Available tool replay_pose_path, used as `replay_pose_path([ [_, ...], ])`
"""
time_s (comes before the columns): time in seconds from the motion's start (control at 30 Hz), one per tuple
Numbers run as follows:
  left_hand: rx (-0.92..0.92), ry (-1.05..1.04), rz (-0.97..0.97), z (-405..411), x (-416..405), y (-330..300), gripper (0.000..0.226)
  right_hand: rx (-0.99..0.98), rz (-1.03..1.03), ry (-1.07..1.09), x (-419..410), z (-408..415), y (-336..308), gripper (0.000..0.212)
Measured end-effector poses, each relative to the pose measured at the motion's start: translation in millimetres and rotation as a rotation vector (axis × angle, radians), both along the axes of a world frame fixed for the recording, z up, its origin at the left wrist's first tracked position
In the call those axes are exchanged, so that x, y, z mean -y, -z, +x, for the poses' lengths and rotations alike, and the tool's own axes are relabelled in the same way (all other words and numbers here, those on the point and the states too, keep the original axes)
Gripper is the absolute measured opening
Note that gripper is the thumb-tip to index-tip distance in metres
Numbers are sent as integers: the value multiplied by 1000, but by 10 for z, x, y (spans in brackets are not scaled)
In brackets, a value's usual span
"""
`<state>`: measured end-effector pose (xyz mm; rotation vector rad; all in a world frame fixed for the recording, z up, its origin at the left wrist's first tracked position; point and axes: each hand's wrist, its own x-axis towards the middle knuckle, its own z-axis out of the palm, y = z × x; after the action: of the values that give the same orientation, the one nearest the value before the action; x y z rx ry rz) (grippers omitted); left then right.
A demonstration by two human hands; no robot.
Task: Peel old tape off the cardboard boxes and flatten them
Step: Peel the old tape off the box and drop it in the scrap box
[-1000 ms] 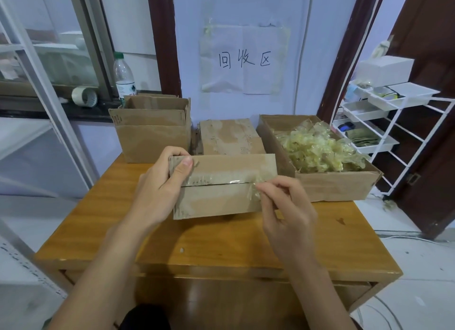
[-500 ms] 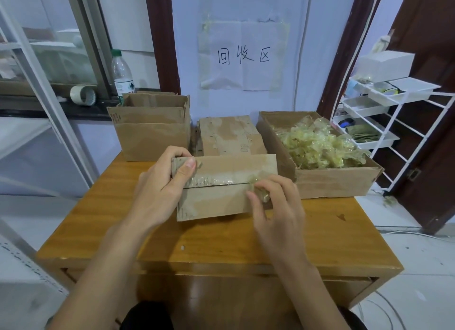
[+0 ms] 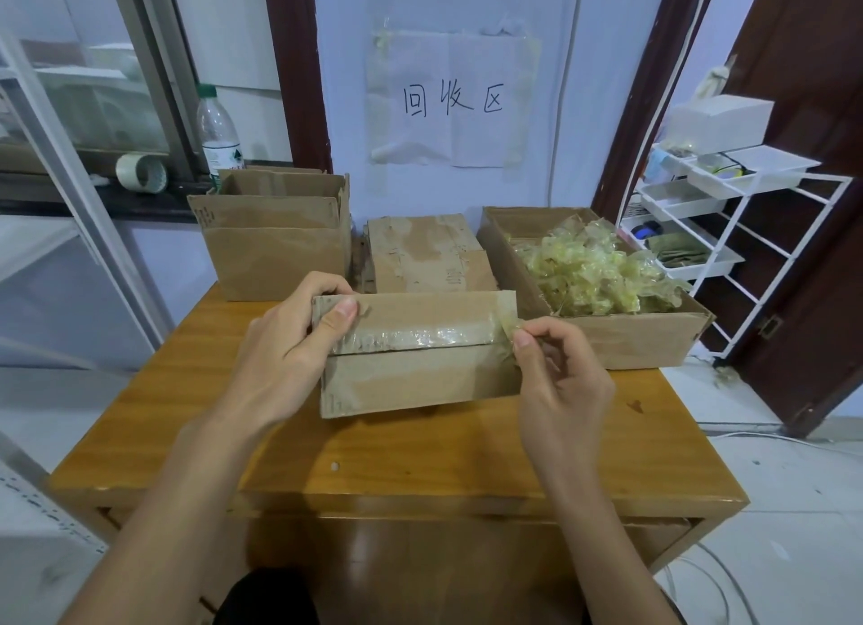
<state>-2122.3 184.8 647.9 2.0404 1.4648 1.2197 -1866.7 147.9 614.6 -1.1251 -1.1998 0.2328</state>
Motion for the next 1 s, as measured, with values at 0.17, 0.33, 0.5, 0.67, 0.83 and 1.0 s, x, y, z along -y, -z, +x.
replay_pose_path([
  [0.17,1,-9,-8,-9,-15,-12,41,-181,-58,-74,12,13,8,11],
  [0.33,18,-20,-8,-15,-23,-9,39,-344,-100,-135,7,24,25,11],
  [0.5,47,-47,-17,15,-22,-13,39,-326,-62,-142,43,-30,10,16],
  [0.67,44,-74,-12,20,-27,-8,41,-11,49,-87,112,-116,75,9],
  [0.83,60,-66,-17,5,-20,-11,40,348,113,33,56,-115,146,31],
  [1.0,41,-61,-17,-5,-33,-17,43,299,84,140,29,-58,180,26],
])
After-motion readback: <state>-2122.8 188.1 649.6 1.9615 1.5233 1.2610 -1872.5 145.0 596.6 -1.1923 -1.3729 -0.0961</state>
